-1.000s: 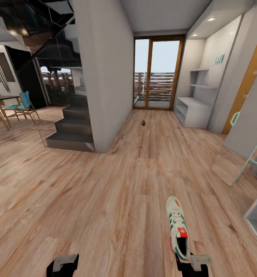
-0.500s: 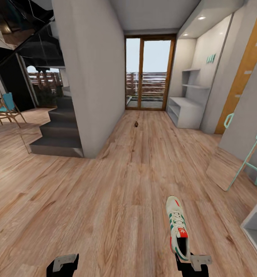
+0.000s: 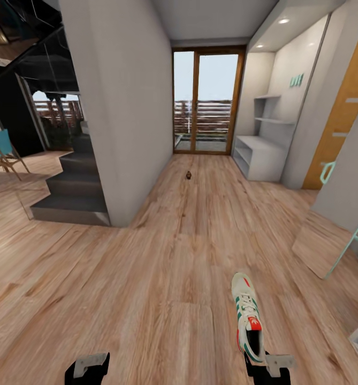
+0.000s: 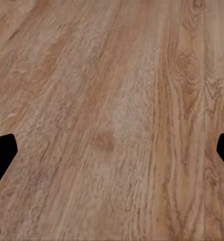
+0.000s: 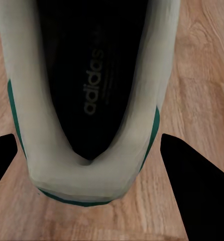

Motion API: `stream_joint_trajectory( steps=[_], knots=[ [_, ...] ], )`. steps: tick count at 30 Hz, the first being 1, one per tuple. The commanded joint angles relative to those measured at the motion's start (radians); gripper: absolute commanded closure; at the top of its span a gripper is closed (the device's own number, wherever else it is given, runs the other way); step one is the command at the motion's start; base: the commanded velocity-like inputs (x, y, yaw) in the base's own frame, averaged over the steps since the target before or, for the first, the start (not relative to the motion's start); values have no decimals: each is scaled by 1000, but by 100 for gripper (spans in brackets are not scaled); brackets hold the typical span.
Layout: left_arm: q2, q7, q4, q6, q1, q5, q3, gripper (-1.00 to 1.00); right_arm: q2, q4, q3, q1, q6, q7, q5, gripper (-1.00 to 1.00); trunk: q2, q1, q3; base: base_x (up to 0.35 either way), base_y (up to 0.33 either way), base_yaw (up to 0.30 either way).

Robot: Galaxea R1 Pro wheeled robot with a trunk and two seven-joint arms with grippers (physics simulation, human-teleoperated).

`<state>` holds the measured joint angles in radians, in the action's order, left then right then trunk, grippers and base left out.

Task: Pick up the two gym shoes and the two sandals from the corridor floor and place them onto the hallstand (shoe rack) in the corridor, making sure they are on the rack and not on the floor. Arrange them so the two gym shoes are next to each other and the two sandals are next to each other.

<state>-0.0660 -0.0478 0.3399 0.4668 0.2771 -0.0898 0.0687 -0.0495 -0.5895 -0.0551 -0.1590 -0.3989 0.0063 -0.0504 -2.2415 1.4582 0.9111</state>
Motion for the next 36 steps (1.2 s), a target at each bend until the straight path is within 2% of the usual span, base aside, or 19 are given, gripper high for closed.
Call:
stream_joint_trajectory(
  steps=[1,10,21,36],
  knots=[
    [0,-5,-1,2,1,-9,0,-100,0,0,-3,-1,-3,0,-5,100,0,0,1,339,-1,0],
    [0,-7,-2,4,-8,-9,0,-100,0,0,-3,-1,-3,1,-5,100,0,0,1,340,0,0],
    [-1,-13,-2,41,-20,-8,1,-100,0,2,-3,-1,-3,1,-5,100,0,0,1,340,0,0],
    [0,-13,-1,44,-21,-8,0,-100,0,2,-3,-1,-3,1,-5,100,0,0,1,340,0,0]
  ],
)
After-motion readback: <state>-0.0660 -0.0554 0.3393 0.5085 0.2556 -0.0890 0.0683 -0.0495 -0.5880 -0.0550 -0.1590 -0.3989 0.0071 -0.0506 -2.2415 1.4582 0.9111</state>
